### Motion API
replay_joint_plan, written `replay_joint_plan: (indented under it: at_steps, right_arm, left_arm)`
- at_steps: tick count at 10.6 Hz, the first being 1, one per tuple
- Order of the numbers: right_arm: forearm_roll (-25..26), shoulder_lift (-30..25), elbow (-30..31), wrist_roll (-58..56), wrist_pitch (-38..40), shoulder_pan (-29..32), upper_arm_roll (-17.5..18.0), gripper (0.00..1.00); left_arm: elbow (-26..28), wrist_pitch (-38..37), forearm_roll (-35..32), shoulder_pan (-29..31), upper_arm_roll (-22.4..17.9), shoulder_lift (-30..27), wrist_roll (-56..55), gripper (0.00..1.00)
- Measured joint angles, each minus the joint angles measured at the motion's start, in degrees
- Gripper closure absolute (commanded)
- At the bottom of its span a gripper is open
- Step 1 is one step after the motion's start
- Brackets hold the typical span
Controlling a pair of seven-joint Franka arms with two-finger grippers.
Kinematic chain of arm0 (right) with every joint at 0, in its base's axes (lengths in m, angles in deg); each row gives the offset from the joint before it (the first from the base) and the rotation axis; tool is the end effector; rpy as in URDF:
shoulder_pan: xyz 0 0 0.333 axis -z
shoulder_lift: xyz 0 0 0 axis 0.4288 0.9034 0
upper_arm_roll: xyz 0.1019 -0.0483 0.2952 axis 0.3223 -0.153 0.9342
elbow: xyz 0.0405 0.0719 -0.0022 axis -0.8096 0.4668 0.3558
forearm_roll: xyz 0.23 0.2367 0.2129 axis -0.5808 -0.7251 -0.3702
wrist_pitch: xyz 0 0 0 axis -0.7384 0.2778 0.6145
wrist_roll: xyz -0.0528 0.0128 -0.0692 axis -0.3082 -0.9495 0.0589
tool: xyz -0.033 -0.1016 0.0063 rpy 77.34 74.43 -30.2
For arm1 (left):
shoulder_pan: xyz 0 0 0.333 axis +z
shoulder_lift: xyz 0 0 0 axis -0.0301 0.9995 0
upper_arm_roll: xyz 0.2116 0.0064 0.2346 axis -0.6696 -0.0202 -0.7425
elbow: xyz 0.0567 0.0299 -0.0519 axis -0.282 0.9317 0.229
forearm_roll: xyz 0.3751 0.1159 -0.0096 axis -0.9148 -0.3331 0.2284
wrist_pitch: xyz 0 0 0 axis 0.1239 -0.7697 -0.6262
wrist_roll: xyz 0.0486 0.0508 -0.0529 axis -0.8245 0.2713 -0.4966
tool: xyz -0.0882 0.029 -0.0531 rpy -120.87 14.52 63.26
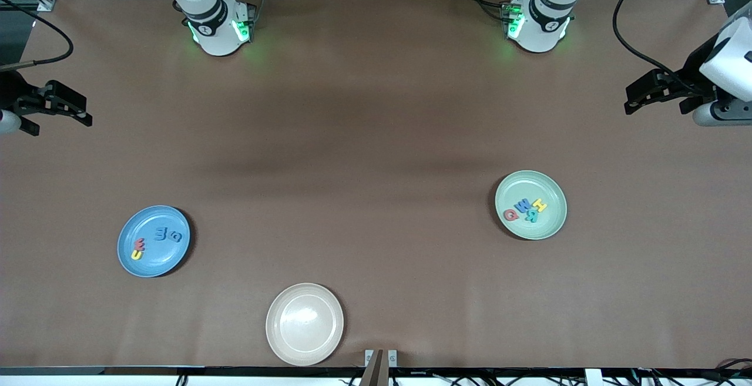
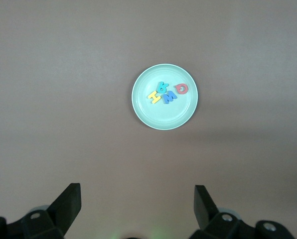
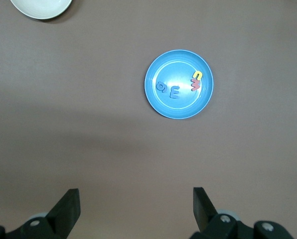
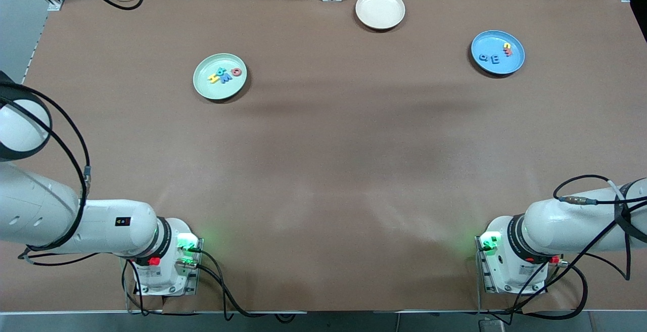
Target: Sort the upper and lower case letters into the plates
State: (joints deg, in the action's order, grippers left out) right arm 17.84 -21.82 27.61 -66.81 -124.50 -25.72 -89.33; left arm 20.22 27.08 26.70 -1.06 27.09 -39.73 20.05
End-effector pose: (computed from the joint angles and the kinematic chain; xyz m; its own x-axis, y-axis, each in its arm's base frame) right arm 0.5519 -0.0299 0.6148 0.9838 0.1785 0.0132 0.1787 -0.9838 -0.0169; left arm 0.5526 -0.0613 0.6457 0.9992 0.0091 -0.0379 0.0093 -0.9999 0.0053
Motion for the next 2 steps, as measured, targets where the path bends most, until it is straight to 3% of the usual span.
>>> replay_joint_plan:
  at_steps: [2]
  right_arm:
    - [0.0, 0.06, 0.15, 0.0, 0.03, 0.0, 0.0, 0.0]
  left_arm:
    - [0.0, 0.01, 0.0, 0.01, -0.06, 0.0, 0.0, 0.0]
